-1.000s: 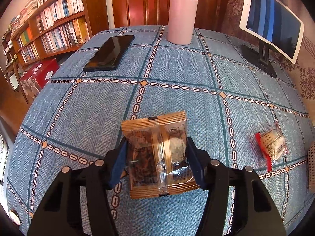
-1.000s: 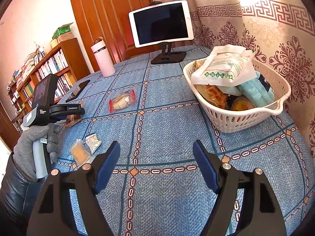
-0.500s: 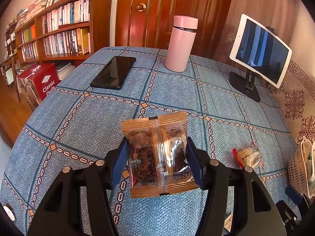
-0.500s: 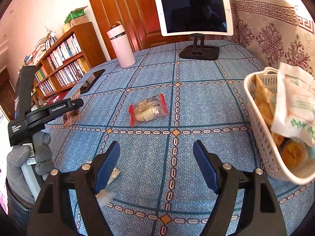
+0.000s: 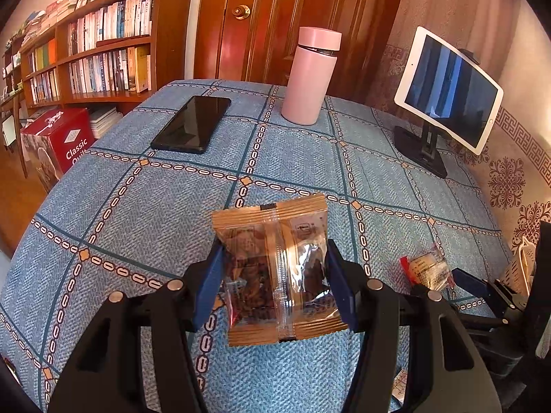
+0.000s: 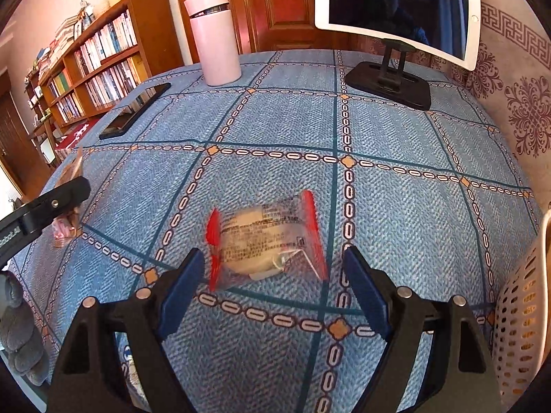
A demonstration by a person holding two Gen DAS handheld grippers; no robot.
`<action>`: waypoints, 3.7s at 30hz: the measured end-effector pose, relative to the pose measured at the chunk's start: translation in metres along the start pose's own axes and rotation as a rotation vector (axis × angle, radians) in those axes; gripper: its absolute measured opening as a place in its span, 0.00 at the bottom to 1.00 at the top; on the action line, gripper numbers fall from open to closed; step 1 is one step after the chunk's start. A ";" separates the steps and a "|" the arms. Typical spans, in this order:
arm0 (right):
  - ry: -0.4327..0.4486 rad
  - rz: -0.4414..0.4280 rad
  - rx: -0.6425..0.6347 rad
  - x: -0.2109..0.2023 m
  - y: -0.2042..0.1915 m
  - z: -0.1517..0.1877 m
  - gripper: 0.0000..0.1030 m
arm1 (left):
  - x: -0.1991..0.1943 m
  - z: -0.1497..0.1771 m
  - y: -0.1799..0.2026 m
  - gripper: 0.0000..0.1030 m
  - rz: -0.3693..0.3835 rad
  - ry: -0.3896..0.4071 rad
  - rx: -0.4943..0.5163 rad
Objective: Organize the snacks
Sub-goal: 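Grasp the brown cookie packet with the left gripper while the right grasps the red-ended bun bag, then carry the bun bag with the right gripper into the basket and release it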
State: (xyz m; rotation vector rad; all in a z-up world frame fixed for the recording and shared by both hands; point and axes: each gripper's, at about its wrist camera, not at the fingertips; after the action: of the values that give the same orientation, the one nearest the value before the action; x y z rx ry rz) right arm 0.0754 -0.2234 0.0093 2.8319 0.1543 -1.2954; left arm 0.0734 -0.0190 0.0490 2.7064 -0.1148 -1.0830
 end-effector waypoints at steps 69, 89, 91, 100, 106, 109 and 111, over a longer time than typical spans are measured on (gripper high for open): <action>0.323 0.113 0.173 -0.176 0.033 0.052 0.51 | -0.017 0.012 0.023 0.57 0.031 0.049 0.083; 0.324 0.372 0.416 -0.216 0.144 0.116 0.52 | -0.020 0.016 0.026 0.57 0.029 0.049 0.092; 0.320 0.386 0.420 -0.214 0.149 0.116 0.52 | -0.021 0.016 0.026 0.57 0.029 0.047 0.091; 0.310 0.408 0.437 -0.202 0.169 0.114 0.52 | -0.026 0.018 0.027 0.57 0.031 0.048 0.097; 0.295 0.399 0.443 -0.188 0.180 0.108 0.52 | -0.032 0.020 0.031 0.57 0.034 0.053 0.113; 0.291 0.389 0.455 -0.183 0.185 0.107 0.54 | -0.034 0.020 0.034 0.57 0.037 0.053 0.118; 0.294 0.383 0.463 -0.183 0.187 0.107 0.55 | -0.035 0.020 0.036 0.57 0.041 0.052 0.122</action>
State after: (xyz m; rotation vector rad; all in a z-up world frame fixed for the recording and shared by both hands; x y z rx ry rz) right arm -0.1056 -0.4310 0.0733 3.1772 -0.7402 -0.9232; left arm 0.0342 -0.0524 0.0672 2.8246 -0.2343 -1.0244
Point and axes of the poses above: each gripper's, at about its wrist camera, not at the fingertips, and x roughly the way its jaws point, y to its right, z to its underside, and after that the axes turned 6 degrees about -x, right-handed
